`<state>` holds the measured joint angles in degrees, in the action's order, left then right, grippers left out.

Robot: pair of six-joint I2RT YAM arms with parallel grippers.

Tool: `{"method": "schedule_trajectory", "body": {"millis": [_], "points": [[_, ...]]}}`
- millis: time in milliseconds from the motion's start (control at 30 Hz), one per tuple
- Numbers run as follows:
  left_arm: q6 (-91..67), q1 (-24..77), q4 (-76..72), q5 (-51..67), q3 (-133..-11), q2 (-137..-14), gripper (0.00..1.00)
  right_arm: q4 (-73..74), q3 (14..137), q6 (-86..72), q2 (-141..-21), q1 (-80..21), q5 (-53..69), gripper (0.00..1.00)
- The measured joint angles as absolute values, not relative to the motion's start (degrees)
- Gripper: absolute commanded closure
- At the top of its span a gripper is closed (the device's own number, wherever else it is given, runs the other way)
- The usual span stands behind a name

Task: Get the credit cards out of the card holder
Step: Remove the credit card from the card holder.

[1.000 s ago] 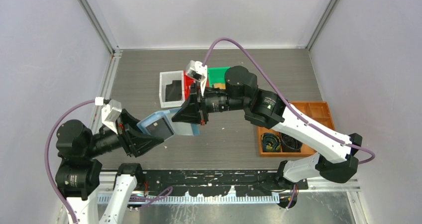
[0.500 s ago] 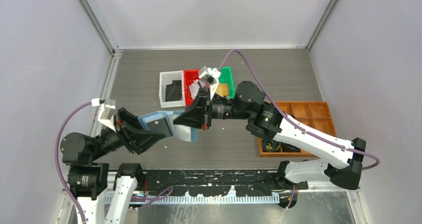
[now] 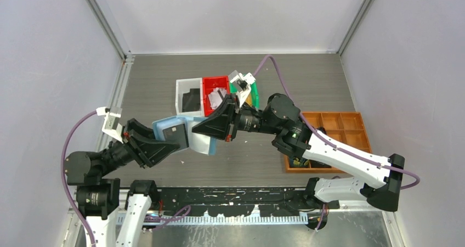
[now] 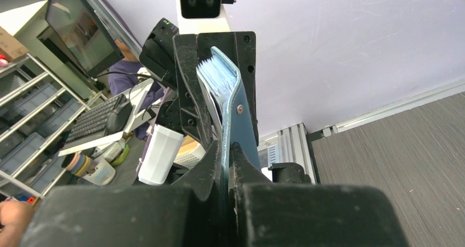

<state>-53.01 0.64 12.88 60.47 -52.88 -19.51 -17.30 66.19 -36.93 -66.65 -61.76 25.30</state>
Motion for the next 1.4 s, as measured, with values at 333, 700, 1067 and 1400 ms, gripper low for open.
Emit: {"method": "schedule_trajectory", "body": {"millis": [333,700,1067,1400], "points": [[-55.1,0.6,10.7,60.6,-51.2,-19.5,0.5,-23.2,63.9,-41.4,-68.3,-61.8,25.6,0.99],[-54.8,0.6,10.3,62.6,-50.4,-20.1,0.85,-18.0,64.8,-40.2,-67.7,-61.8,24.2,0.81],[-50.7,0.6,12.7,66.3,-50.6,-21.1,0.95,6.5,75.7,-29.2,-66.8,-61.7,23.7,0.14],[-38.9,0.6,24.5,68.3,-54.7,-23.8,0.96,25.1,92.9,-19.7,-76.2,-61.7,30.3,0.31]]}}
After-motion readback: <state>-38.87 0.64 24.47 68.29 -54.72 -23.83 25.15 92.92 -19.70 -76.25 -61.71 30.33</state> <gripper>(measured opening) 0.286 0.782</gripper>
